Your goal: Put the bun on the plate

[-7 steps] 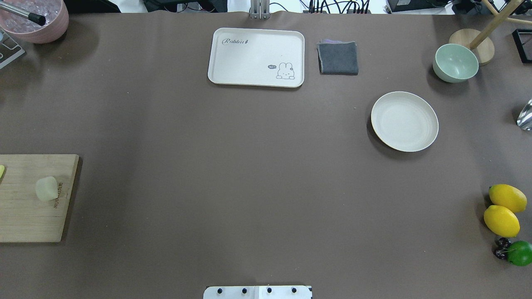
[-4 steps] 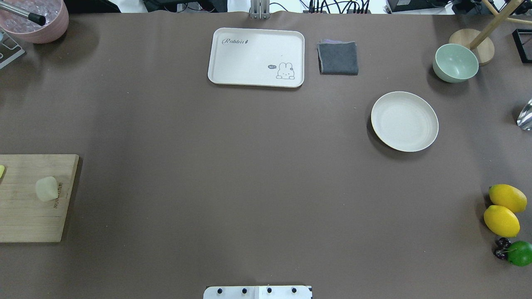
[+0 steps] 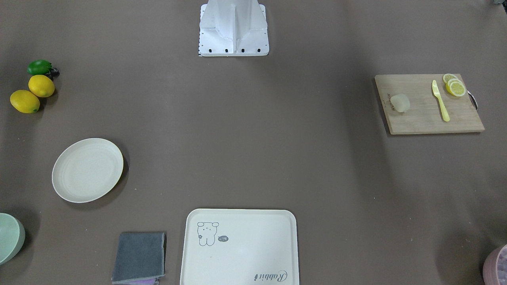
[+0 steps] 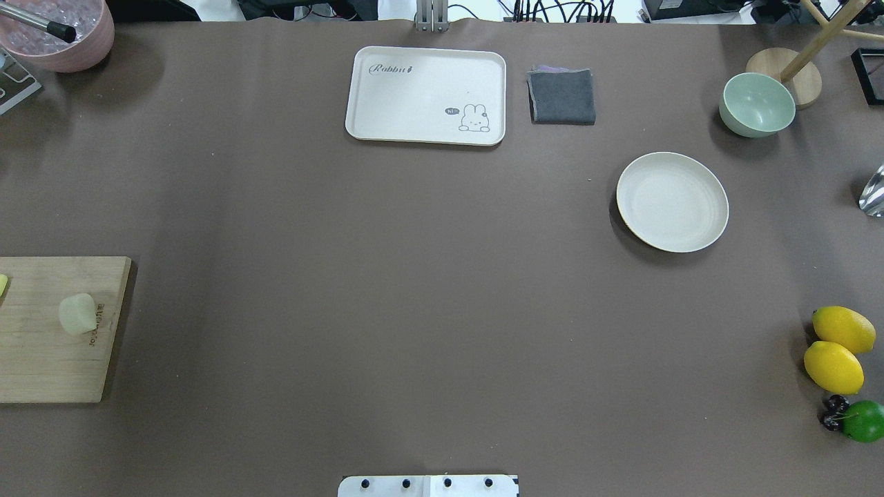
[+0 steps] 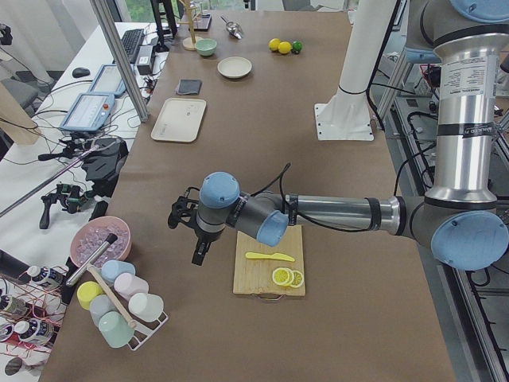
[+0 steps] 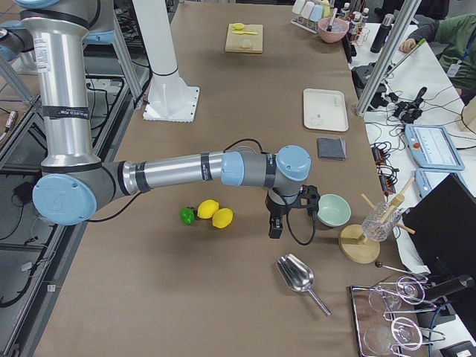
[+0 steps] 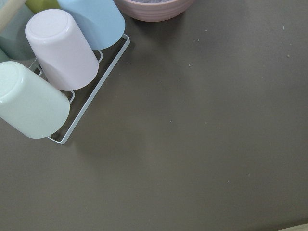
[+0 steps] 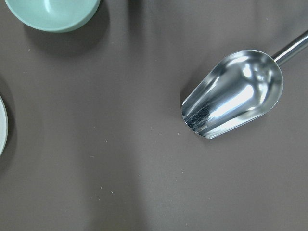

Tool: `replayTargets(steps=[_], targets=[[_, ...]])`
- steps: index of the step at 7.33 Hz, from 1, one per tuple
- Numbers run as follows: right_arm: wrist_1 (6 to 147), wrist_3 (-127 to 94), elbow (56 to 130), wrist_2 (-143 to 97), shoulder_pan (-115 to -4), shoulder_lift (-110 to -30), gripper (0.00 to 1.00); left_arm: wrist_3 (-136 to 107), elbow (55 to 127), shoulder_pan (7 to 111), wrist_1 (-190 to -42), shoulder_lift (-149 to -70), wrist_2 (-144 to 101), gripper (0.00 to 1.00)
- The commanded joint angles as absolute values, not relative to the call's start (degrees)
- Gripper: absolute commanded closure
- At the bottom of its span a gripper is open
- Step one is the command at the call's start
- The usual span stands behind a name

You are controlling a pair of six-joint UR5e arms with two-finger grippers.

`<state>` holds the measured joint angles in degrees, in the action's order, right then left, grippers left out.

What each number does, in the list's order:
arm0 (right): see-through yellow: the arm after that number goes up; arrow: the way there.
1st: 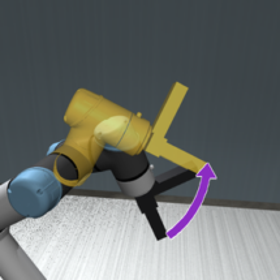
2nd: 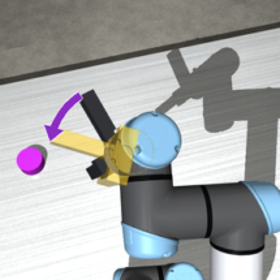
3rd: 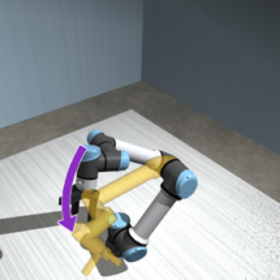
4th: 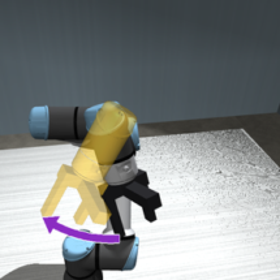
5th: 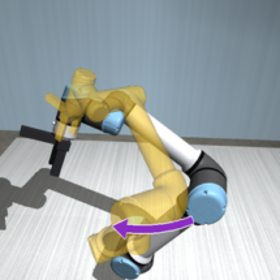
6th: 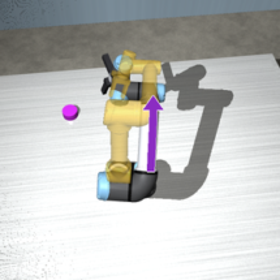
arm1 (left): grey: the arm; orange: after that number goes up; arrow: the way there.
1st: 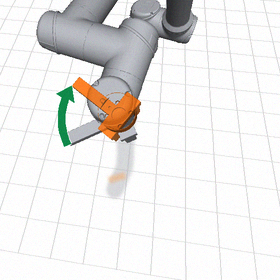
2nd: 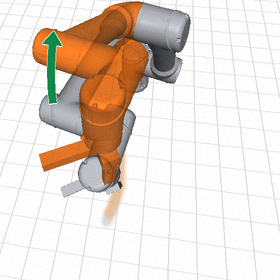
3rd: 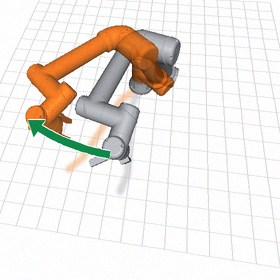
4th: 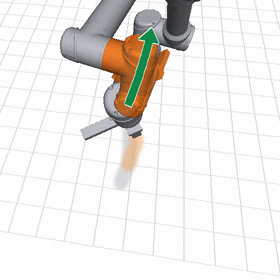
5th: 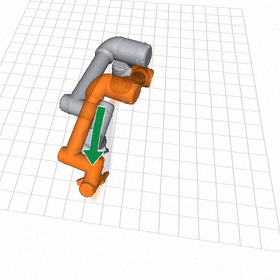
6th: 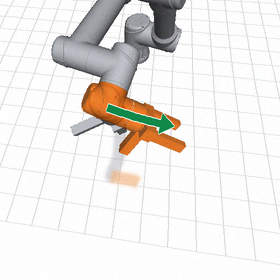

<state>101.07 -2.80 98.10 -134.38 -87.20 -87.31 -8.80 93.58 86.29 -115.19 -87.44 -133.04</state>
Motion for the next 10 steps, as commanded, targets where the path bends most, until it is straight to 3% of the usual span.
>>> replayTargets(steps=[1,4,7,10], targets=[[101.1,-2.9,100.4,-133.9,-87.2,-86.7,0.0,-9.1,94.2,86.2,-115.0,-87.4,-133.2,0.01],[95.9,-3.0,99.7,-134.3,-86.1,-85.0,0.0,-9.2,94.6,86.2,-115.1,-87.4,-133.2,0.01],[85.1,-18.1,97.9,-134.8,-77.9,-82.6,0.0,-9.1,94.6,86.3,-115.6,-87.3,-133.2,0.01],[53.6,-31.2,82.2,-134.0,-72.4,-81.2,0.0,-9.1,94.5,86.3,-115.7,-86.8,-133.2,0.01]])
